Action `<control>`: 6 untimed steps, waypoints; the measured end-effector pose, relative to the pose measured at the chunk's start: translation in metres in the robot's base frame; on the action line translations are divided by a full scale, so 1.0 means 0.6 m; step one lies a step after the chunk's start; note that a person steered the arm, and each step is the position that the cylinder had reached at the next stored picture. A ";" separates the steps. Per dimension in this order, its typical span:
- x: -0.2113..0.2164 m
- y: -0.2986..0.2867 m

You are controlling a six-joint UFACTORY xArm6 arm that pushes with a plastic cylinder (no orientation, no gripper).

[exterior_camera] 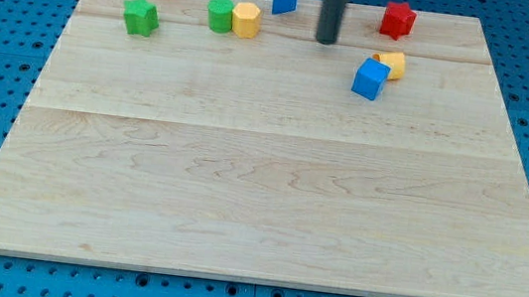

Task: Move the green blocks slightly down

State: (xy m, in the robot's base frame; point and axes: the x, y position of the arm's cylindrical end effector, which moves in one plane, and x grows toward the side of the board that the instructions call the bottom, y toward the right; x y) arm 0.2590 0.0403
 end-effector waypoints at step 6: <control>-0.020 -0.275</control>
State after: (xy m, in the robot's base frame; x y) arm 0.2472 -0.1250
